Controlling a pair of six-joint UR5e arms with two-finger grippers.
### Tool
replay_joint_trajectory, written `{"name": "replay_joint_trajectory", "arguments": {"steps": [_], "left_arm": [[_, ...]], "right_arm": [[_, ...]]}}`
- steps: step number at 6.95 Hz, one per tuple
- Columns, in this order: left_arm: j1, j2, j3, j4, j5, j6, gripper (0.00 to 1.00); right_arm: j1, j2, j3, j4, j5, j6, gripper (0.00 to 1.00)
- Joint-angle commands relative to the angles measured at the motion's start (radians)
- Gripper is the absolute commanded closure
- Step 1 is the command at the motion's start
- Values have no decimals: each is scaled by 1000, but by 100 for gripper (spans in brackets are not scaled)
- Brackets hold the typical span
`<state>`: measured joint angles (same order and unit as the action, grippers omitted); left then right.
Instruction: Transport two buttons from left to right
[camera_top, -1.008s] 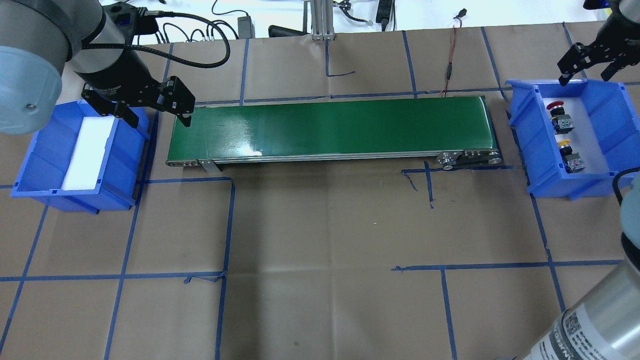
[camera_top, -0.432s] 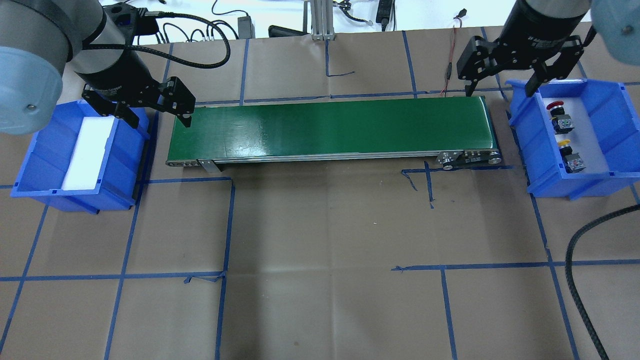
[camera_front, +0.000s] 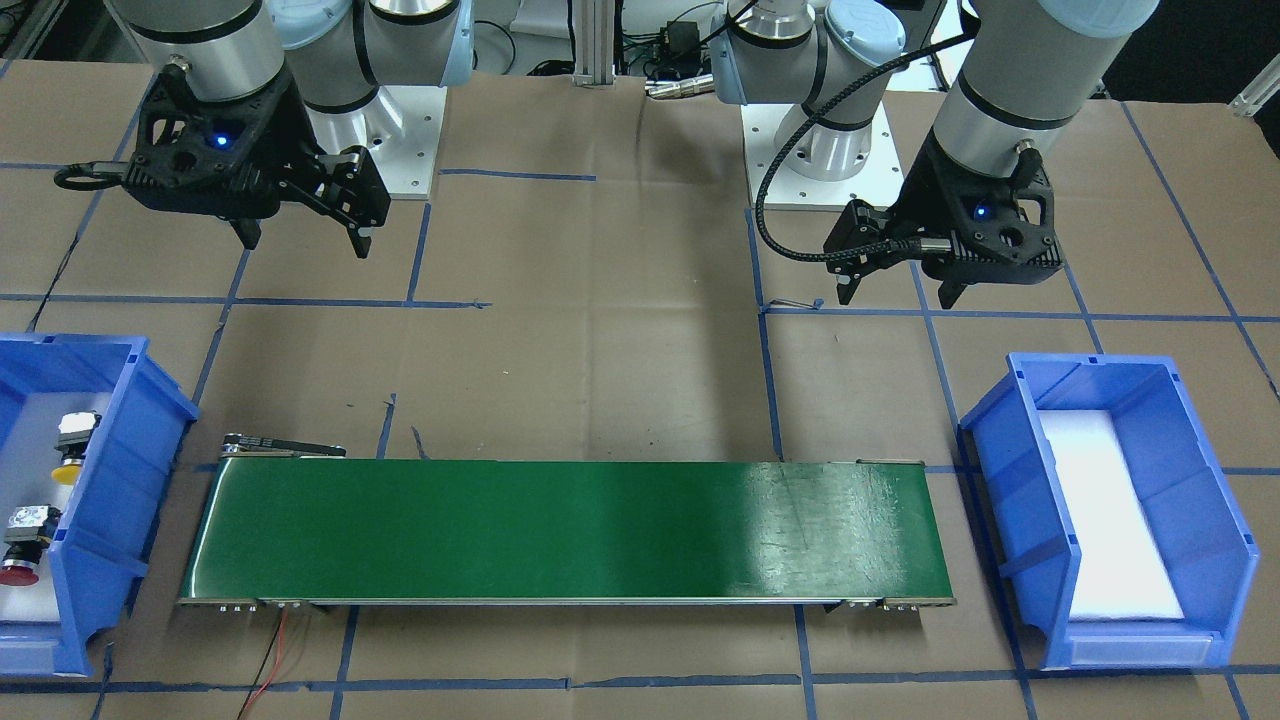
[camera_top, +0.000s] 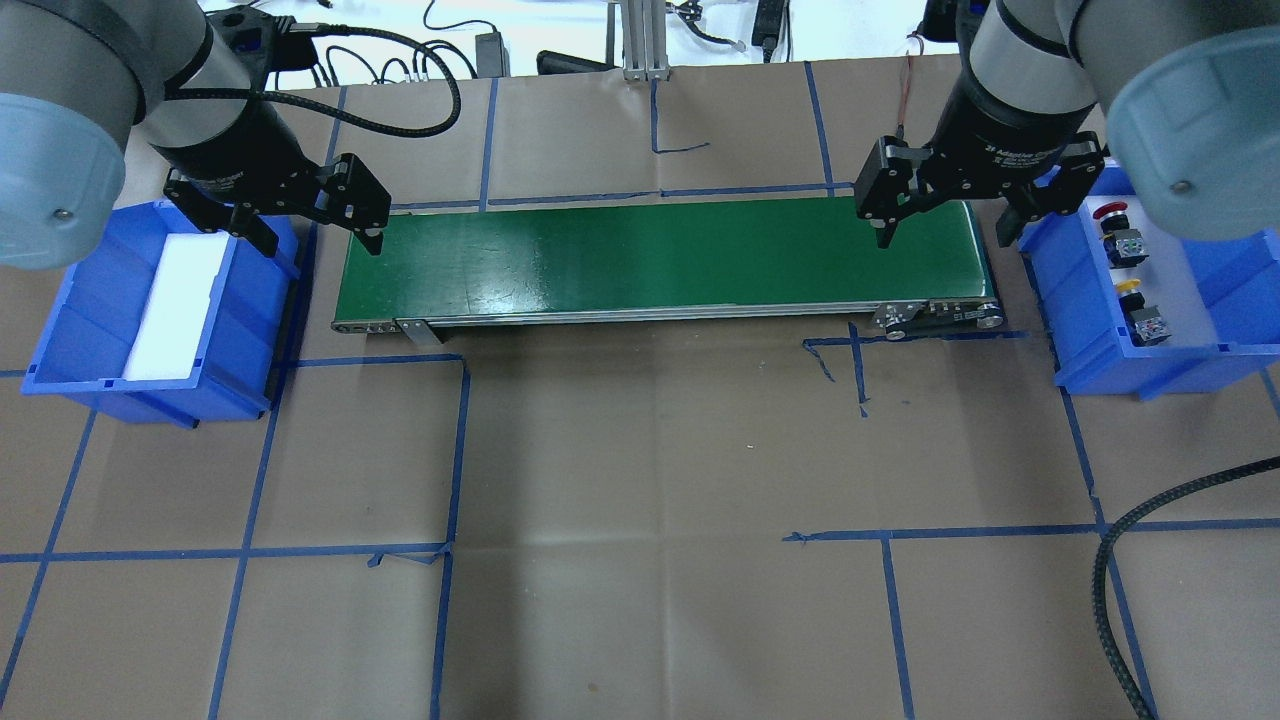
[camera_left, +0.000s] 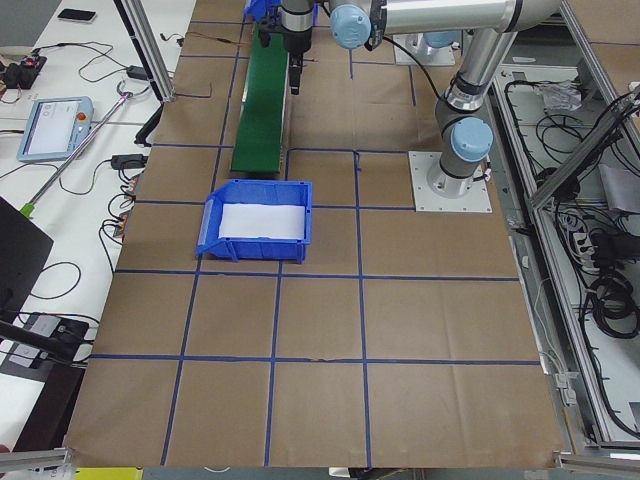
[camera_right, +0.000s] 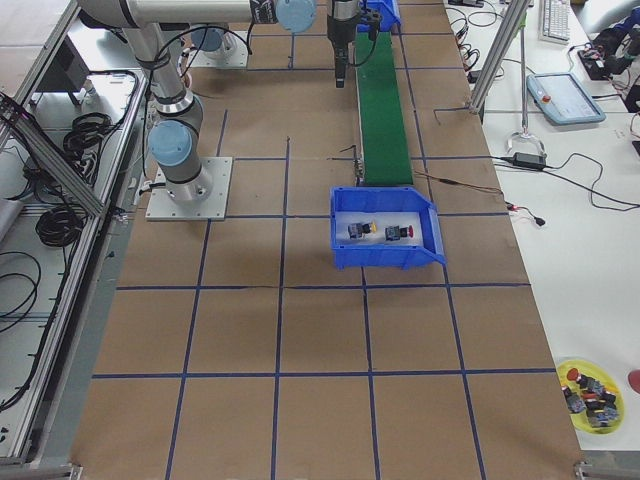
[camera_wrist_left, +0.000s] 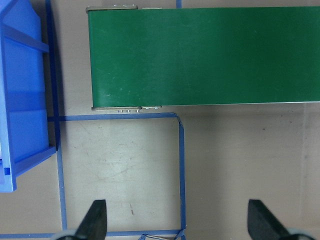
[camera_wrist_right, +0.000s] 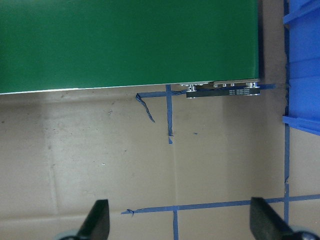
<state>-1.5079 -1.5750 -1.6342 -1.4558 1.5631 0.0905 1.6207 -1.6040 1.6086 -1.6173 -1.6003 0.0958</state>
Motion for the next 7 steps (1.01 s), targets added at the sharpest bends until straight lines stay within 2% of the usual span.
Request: {"name": "replay_joint_trajectory", "arguments": {"steps": [1,7], "left_arm": [[0,1,-1,0,0,0,0],[0,1,-1,0,0,0,0]], "right_arm": [[28,9,-16,-9,0,2,0],[27,7,-12,-7,-6,-7,0]]}}
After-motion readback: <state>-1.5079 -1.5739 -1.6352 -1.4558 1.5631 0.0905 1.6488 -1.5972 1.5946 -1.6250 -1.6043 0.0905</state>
